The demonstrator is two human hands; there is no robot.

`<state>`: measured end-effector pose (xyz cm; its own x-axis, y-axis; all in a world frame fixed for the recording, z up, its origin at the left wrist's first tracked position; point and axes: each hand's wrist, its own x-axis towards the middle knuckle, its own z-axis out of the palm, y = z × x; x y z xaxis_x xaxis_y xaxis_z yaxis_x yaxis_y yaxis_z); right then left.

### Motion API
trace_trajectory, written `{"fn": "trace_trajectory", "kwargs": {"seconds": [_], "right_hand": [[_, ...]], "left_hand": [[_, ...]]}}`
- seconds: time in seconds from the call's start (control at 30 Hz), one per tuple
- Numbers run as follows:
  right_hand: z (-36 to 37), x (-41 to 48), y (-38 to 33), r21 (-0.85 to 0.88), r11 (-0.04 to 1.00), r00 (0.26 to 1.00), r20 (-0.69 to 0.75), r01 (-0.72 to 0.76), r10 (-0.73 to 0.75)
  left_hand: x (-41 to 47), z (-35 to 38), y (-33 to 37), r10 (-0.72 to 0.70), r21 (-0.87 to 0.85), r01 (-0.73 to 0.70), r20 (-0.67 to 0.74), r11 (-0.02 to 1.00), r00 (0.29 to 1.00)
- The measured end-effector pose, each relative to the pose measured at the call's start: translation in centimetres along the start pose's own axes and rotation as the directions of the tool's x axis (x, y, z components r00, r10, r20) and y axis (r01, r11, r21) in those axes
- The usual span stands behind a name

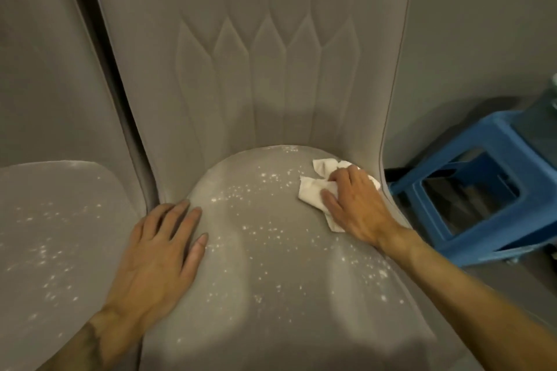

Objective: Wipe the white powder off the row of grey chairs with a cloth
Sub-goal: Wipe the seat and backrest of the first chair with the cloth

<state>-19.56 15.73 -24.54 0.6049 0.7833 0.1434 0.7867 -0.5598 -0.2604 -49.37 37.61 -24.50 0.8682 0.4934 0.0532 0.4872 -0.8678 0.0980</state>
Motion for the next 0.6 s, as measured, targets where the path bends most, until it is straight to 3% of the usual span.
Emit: {"fn": "trace_trajectory", "kwargs": {"seconds": [0.07, 0.23, 0.43, 0.6], "right_hand": [[-0.1, 0.1, 0.8, -0.052, 0.998, 1.0, 0.006, 0.022, -0.022], [0.6, 1.2, -1.5, 0.04, 0.968, 0.961, -0.115, -0.247, 0.25], [0.2, -1.8, -4.4, -0.012, 0.989, 0.989, 0.022, -0.146, 0.146], [0.0, 0.3, -3.4, -0.063, 0.907, 0.909, -0.068, -0.416, 0.412]], "left_hand": [[-0.2, 0.4, -0.3, 0.014, -0.014, -0.014, -0.039, 1.0, 0.999], [-0.7, 1.0, -0.7, 0.036, -0.079, -0.046, -0.12, 0.996, 0.992], [-0.7, 1.3, -1.0, 0.067, -0.045, -0.076, -0.17, 0.996, 0.983], [-0.7, 1.7, -1.2, 0.057, -0.068, -0.072, -0.202, 0.995, 0.978]]}}
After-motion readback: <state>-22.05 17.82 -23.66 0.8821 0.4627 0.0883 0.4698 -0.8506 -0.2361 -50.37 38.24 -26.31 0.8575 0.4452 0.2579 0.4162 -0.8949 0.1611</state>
